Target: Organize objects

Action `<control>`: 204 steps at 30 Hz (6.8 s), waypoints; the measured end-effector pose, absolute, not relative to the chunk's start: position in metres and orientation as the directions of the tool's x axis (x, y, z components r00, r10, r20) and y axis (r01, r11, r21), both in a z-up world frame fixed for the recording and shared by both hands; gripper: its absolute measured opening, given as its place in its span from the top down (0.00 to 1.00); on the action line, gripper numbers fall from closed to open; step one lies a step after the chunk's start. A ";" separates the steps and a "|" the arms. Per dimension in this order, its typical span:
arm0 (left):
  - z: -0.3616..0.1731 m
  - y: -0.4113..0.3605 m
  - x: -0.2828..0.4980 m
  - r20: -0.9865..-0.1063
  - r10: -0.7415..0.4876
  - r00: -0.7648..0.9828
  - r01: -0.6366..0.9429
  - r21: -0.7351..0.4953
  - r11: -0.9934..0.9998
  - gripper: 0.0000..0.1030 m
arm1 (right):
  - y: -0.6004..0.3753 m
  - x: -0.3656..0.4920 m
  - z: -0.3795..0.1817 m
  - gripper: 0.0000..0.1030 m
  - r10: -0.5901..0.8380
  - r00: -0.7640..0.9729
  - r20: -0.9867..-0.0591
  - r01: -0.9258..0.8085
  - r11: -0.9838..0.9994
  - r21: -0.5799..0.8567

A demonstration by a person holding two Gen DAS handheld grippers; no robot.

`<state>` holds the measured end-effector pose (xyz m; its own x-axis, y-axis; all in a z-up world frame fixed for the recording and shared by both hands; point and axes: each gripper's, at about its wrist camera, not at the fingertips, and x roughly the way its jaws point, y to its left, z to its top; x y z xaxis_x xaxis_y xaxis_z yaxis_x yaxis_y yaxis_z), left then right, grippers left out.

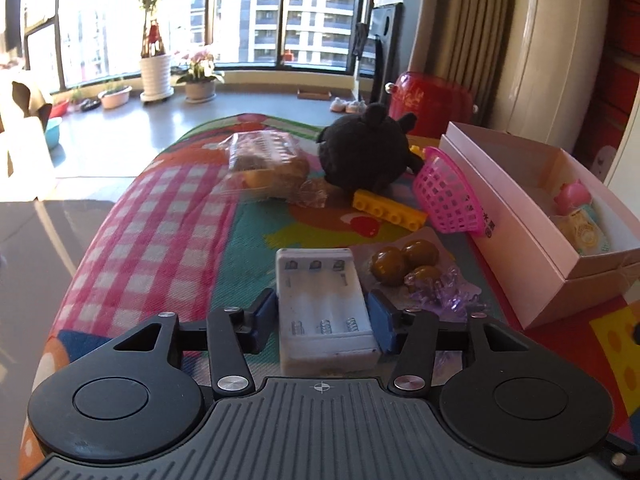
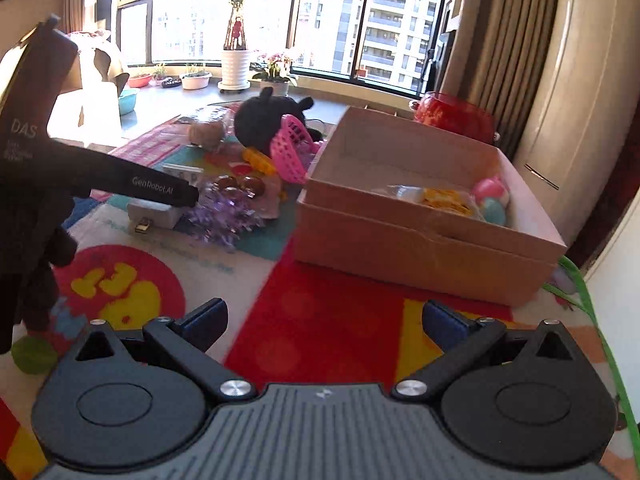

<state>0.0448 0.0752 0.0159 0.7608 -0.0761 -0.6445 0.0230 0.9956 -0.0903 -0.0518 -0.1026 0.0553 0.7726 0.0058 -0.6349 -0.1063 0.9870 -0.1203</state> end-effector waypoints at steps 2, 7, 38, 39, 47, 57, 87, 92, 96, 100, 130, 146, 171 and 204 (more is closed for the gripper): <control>0.017 0.090 0.035 -0.643 -0.080 0.762 0.016 -0.105 0.994 0.47 | -0.094 -0.044 0.059 0.00 0.036 0.769 -0.639 -0.127 0.987 -0.097; 0.017 0.134 0.004 -0.634 -0.067 0.770 -0.012 -0.119 0.993 0.47 | -0.060 -0.023 0.065 0.01 0.123 0.742 -0.660 -0.206 0.977 -0.050; 0.015 0.123 -0.016 -0.639 -0.086 0.764 0.052 -0.072 0.996 0.48 | -0.064 -0.039 0.055 0.43 0.064 0.679 -0.731 -0.256 0.954 -0.155; 0.016 0.120 -0.015 -0.639 -0.090 0.764 0.056 -0.074 0.996 0.49 | -0.069 -0.044 0.054 0.28 0.040 0.688 -0.725 -0.245 0.953 -0.179; 0.015 0.101 -0.014 -0.642 -0.100 0.760 0.083 -0.058 0.995 0.48 | -0.111 -0.065 0.051 0.14 -0.090 0.722 -0.686 -0.115 0.962 -0.247; 0.013 0.098 -0.016 -0.633 -0.087 0.769 0.084 -0.034 0.996 0.48 | -0.127 -0.045 0.041 0.02 0.076 0.682 -0.727 -0.101 0.995 0.009; 0.144 -0.002 0.013 -0.403 -0.366 0.839 0.328 -0.161 0.931 0.49 | -0.175 -0.107 0.106 0.49 0.113 0.824 -0.556 -0.100 0.994 0.054; 0.135 -0.041 0.085 -0.431 -0.395 0.811 0.322 -0.234 0.917 0.50 | -0.193 -0.112 0.108 0.49 0.061 0.841 -0.538 -0.042 0.998 0.048; 0.109 -0.038 0.093 -0.428 -0.423 0.798 0.311 -0.308 0.899 0.51 | -0.209 -0.116 0.109 0.49 0.031 0.843 -0.537 0.003 0.998 0.062; 0.095 -0.003 0.063 -0.413 -0.421 0.808 0.298 -0.330 0.896 0.51 | -0.220 -0.109 0.109 0.49 0.023 0.830 -0.557 0.032 0.996 0.088; 0.070 0.046 0.112 -0.511 -0.382 0.770 0.238 -0.326 0.915 0.51 | -0.184 -0.037 0.064 0.00 -0.102 0.798 -0.593 0.124 0.992 -0.003; 0.035 0.054 0.118 -0.621 -0.307 0.721 0.145 -0.298 0.943 0.90 | -0.154 -0.055 0.056 0.00 -0.043 0.808 -0.587 0.003 0.998 -0.068; 0.013 0.154 0.018 -0.493 -0.349 0.797 0.138 -0.414 0.900 0.88 | -0.124 0.100 0.187 0.00 0.117 0.775 -0.621 -0.098 0.993 0.065; -0.007 0.176 0.015 -0.367 -0.422 0.829 0.157 -0.571 0.806 0.88 | -0.143 0.226 0.168 0.39 0.146 0.629 -0.763 -0.031 0.986 0.163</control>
